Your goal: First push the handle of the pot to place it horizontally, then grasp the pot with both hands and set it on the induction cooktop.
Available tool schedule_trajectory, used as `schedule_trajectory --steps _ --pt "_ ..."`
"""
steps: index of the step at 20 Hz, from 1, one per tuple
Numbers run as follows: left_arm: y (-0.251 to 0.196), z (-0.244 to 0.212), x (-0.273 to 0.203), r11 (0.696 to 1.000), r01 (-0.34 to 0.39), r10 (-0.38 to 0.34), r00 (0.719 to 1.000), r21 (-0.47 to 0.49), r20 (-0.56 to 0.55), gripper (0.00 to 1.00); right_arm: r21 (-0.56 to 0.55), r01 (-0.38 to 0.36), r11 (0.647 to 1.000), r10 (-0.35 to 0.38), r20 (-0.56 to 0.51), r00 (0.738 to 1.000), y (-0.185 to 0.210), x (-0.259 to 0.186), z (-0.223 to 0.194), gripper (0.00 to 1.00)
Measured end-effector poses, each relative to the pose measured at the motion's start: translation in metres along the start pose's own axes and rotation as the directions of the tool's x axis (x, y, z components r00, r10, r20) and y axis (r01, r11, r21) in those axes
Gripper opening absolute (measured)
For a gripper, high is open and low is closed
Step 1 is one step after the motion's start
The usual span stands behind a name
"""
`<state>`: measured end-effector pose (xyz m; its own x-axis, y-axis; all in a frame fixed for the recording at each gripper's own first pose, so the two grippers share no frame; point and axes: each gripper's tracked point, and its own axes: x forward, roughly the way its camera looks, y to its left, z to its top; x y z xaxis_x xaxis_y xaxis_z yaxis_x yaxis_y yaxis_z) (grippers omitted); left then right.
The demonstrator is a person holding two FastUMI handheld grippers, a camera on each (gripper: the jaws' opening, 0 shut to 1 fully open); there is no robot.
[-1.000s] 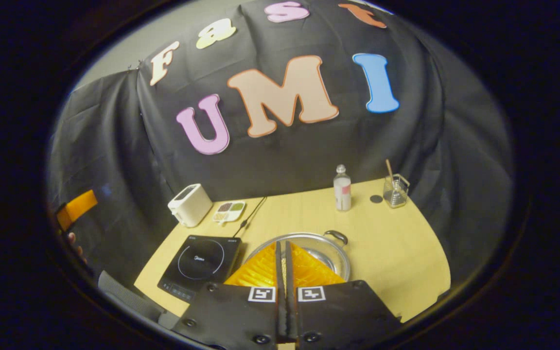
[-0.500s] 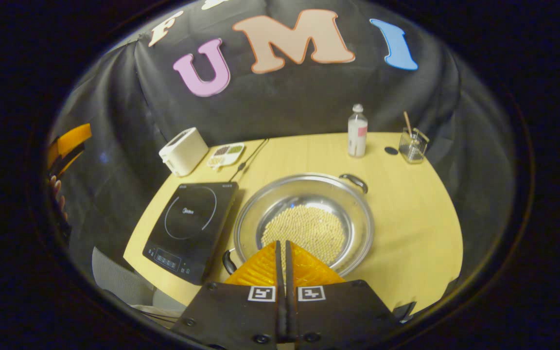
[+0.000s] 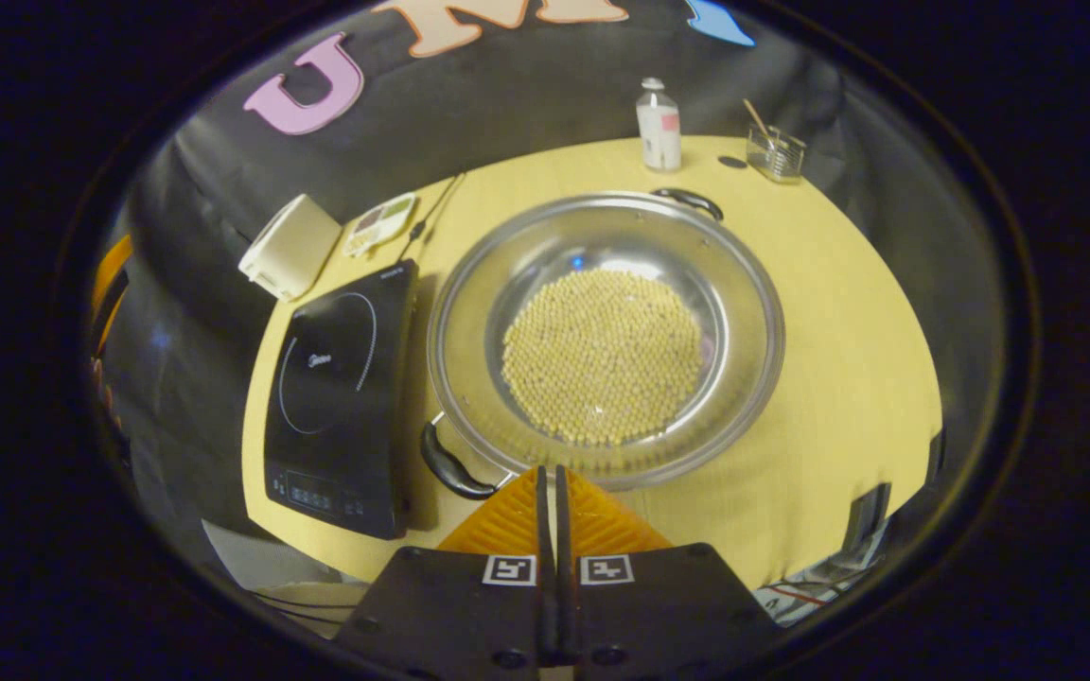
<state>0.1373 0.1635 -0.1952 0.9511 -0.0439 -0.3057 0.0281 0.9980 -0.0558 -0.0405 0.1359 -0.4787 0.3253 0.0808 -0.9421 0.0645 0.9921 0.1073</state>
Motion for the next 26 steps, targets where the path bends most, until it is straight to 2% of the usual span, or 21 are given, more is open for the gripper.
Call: schedule_trajectory --steps 2,3,4,6,7,10,12,17,18,20,22,23,24,26 --pt "0.005 -0.007 0.007 1.000 0.030 -0.030 1.000 0.002 -0.006 0.95 0.006 0.026 1.000 -0.025 -0.053 0.998 0.001 0.010 -0.014 0.00" --pt "0.008 -0.011 0.010 0.999 0.043 -0.043 0.999 -0.001 -0.012 0.95 0.009 0.032 0.999 -0.032 -0.062 0.998 0.004 0.014 -0.018 0.03" --pt "0.010 -0.016 0.012 0.999 0.054 -0.054 0.998 -0.004 -0.018 0.95 0.004 0.044 0.999 -0.043 -0.070 0.997 0.005 0.019 -0.020 0.00" --pt "0.017 -0.023 0.015 0.998 0.064 -0.065 0.998 -0.013 -0.026 0.95 -0.022 0.064 0.998 -0.065 -0.087 0.994 0.006 0.027 -0.024 0.03" --pt "0.020 -0.026 0.015 0.998 0.067 -0.067 0.997 -0.020 -0.030 0.95 -0.032 0.071 0.997 -0.074 -0.102 0.992 0.008 0.029 -0.027 0.00" --pt "0.029 -0.033 0.016 0.997 0.066 -0.068 0.997 -0.034 -0.039 0.95 -0.033 0.079 0.996 -0.082 -0.099 0.992 0.016 0.031 -0.024 0.03" --pt "0.035 -0.034 0.016 0.998 0.059 -0.060 0.998 -0.033 -0.036 0.95 -0.040 0.076 0.996 -0.079 -0.095 0.992 0.024 0.034 -0.021 0.00" --pt "0.041 -0.034 0.014 0.997 0.060 -0.061 0.998 -0.042 -0.029 0.96 -0.071 0.073 0.995 -0.078 -0.080 0.994 0.040 0.037 -0.015 0.00" --pt "0.043 -0.034 0.013 0.997 0.059 -0.061 0.998 -0.044 -0.029 0.96 -0.074 0.070 0.995 -0.076 -0.075 0.994 0.045 0.039 -0.011 0.03" --pt "0.048 -0.037 0.013 0.997 0.057 -0.058 0.998 -0.044 -0.031 0.93 -0.074 0.066 0.995 -0.071 -0.071 0.995 0.056 0.044 -0.008 0.00" --pt "0.051 -0.040 0.013 0.997 0.055 -0.056 0.998 -0.048 -0.037 0.96 -0.064 0.051 0.997 -0.056 -0.072 0.996 0.069 0.048 -0.005 0.03" --pt "0.053 -0.041 0.012 0.997 0.054 -0.056 0.998 -0.049 -0.040 0.96 -0.058 0.039 0.998 -0.044 -0.077 0.996 0.076 0.050 -0.006 0.00" --pt "0.055 -0.042 0.012 0.997 0.054 -0.056 0.998 -0.050 -0.041 0.96 -0.058 0.035 0.998 -0.040 -0.078 0.996 0.082 0.052 -0.005 0.03" --pt "0.059 -0.042 0.011 0.998 0.051 -0.053 0.998 -0.046 -0.042 0.96 -0.069 0.044 0.997 -0.049 -0.074 0.996 0.085 0.056 0.000 0.00"
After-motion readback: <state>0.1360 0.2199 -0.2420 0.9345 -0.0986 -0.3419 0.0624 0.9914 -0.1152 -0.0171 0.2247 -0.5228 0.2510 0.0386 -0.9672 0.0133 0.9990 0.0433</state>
